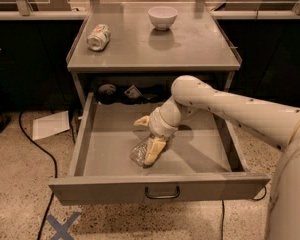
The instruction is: Pick water bottle from top drawer and place on counter
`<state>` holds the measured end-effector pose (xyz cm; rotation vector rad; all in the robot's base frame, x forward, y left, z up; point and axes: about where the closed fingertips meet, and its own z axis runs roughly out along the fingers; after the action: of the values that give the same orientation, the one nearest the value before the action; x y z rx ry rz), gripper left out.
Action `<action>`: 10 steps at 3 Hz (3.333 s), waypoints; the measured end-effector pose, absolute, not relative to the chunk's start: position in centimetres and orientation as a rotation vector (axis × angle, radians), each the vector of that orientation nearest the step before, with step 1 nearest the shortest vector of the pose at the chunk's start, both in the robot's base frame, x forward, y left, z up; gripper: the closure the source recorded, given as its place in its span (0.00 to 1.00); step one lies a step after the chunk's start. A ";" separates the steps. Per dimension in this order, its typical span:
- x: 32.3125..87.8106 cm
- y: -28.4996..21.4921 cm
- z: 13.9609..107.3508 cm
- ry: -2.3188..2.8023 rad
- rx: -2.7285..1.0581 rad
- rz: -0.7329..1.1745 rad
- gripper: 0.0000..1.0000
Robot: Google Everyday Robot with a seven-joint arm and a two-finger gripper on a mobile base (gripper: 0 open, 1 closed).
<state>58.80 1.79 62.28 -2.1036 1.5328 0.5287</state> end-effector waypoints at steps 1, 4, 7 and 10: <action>58.8 1.8 62.3 1.533 -2.104 0.529 0.42; 58.7 1.8 65.8 1.492 -2.097 0.538 1.00; 60.0 0.0 85.2 1.223 -2.014 0.535 1.00; 70.0 2.1 92.0 1.135 -2.113 0.344 1.00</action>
Offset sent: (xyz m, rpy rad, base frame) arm 0.0000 0.0000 0.0000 0.0000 0.0000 0.0000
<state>70.04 2.07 92.05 -2.1133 1.1351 0.3436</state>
